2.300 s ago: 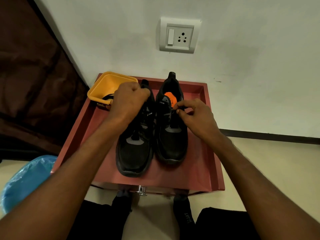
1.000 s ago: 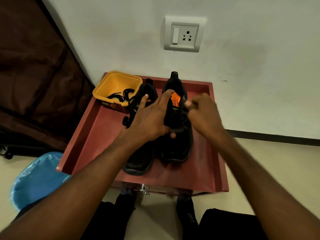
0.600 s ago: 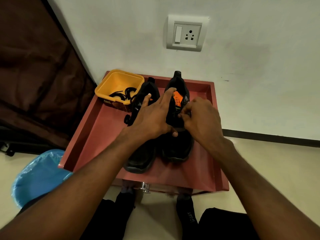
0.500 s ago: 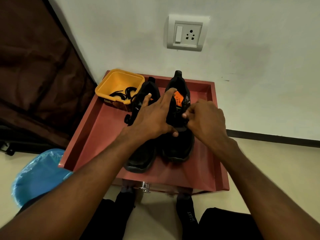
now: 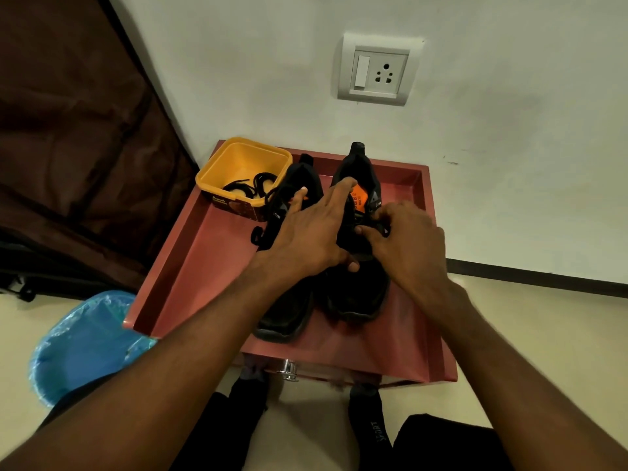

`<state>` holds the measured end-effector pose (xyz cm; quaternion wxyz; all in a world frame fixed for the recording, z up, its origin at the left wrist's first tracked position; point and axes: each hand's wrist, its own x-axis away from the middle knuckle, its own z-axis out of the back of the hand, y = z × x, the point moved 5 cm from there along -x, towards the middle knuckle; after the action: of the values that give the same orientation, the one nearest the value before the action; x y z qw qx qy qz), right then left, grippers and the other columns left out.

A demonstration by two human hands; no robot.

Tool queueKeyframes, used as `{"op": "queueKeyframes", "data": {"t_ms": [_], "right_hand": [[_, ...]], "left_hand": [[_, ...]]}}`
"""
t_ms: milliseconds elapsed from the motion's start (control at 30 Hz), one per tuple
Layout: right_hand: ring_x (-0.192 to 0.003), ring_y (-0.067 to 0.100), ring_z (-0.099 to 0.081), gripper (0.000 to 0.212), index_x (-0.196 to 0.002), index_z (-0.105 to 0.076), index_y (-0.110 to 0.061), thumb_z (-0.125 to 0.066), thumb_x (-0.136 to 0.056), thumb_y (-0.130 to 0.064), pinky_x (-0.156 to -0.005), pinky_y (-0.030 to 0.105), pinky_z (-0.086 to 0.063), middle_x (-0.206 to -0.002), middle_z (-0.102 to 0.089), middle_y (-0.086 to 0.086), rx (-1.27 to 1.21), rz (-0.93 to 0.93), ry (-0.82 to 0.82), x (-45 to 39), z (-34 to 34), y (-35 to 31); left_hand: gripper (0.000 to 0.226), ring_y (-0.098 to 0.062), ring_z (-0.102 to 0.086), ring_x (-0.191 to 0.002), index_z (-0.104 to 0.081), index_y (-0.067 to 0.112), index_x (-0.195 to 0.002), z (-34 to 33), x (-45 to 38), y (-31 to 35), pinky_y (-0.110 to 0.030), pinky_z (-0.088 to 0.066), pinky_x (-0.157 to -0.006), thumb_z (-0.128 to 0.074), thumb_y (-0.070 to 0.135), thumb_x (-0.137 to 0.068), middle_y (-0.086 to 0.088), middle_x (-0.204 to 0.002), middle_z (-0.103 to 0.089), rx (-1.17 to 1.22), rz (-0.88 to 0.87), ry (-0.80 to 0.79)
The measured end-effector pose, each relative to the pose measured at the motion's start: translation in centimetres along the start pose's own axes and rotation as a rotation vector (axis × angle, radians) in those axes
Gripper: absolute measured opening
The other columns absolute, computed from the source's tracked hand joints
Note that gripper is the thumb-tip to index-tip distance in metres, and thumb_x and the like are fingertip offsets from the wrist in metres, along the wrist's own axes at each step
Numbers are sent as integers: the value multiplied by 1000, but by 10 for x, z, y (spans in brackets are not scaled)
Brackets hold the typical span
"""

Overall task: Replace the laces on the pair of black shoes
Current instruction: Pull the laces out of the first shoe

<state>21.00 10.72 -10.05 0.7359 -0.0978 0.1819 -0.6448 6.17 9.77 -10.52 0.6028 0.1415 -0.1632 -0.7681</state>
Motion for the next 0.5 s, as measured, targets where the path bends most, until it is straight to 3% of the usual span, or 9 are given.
{"op": "queueKeyframes", "data": {"t_ms": [67, 100, 167, 233, 300, 367, 433, 500], "right_hand": [[-92, 15, -67, 13, -100, -77, -26, -72, -93, -36, -87, 43, -54, -99, -70, -7, -104, -34, 28, -5, 5, 3], [-83, 10, -68, 6, -94, -78, -25, -74, -93, -29, -82, 38, -55, -92, -72, -9, -331, -109, 30, -8, 9, 10], [-68, 3, -61, 12, -82, -74, -21, -74, -93, -18, -70, 28, -48, -79, -69, -11, -896, -278, 9, -8, 13, 19], [-76, 8, -61, 13, -84, -72, -21, -71, -96, -18, -66, 27, -44, -84, -70, -6, -1115, -346, -34, -6, 11, 22], [-89, 10, -69, 9, -101, -70, -18, -69, -98, -26, -69, 27, -46, -93, -75, -2, -1074, -352, -122, -3, 5, 17], [-89, 7, -71, 32, -113, -62, -16, -75, -93, -37, -73, 25, -49, -97, -75, -2, -922, -326, -121, -3, 0, 16], [-84, 2, -66, 40, -114, -57, -23, -79, -88, -44, -68, 18, -48, -97, -68, -9, -649, -236, -75, -4, 2, 15], [-80, 1, -64, 26, -106, -64, -27, -79, -89, -41, -62, 16, -45, -89, -64, -14, -428, -138, -43, -4, 4, 13]], "left_hand": [[133, -23, -51, -141, -5, 26, -159, 1, 1, 0, -53, 3, -128, -94, 48, -62, 5, -166, -28, 1, 6, -8], [134, -23, -51, -141, -4, 26, -159, 1, 1, 0, -53, 3, -128, -94, 47, -62, 4, -167, -28, 8, 7, -8], [138, -24, -53, -139, 1, 28, -159, 0, 2, 1, -53, 3, -128, -95, 47, -62, 4, -167, -29, 20, 11, -5], [139, -25, -56, -136, 3, 29, -159, 1, 1, 0, -53, 3, -128, -95, 46, -62, 3, -168, -28, 19, 21, -4], [139, -24, -55, -137, 3, 27, -160, 2, 1, 0, -52, 2, -128, -95, 45, -63, 3, -168, -26, 9, 23, -4], [137, -24, -55, -137, 1, 27, -161, 1, 0, 1, -52, 2, -128, -94, 44, -64, 3, -169, -26, 4, 16, -4], [136, -25, -56, -136, 1, 27, -161, 0, 1, 1, -52, 3, -128, -94, 43, -65, 4, -169, -25, 9, 9, -3], [136, -24, -55, -137, 2, 27, -161, -1, 1, 0, -53, 4, -127, -94, 42, -66, 4, -169, -24, 16, 5, -4]]}}
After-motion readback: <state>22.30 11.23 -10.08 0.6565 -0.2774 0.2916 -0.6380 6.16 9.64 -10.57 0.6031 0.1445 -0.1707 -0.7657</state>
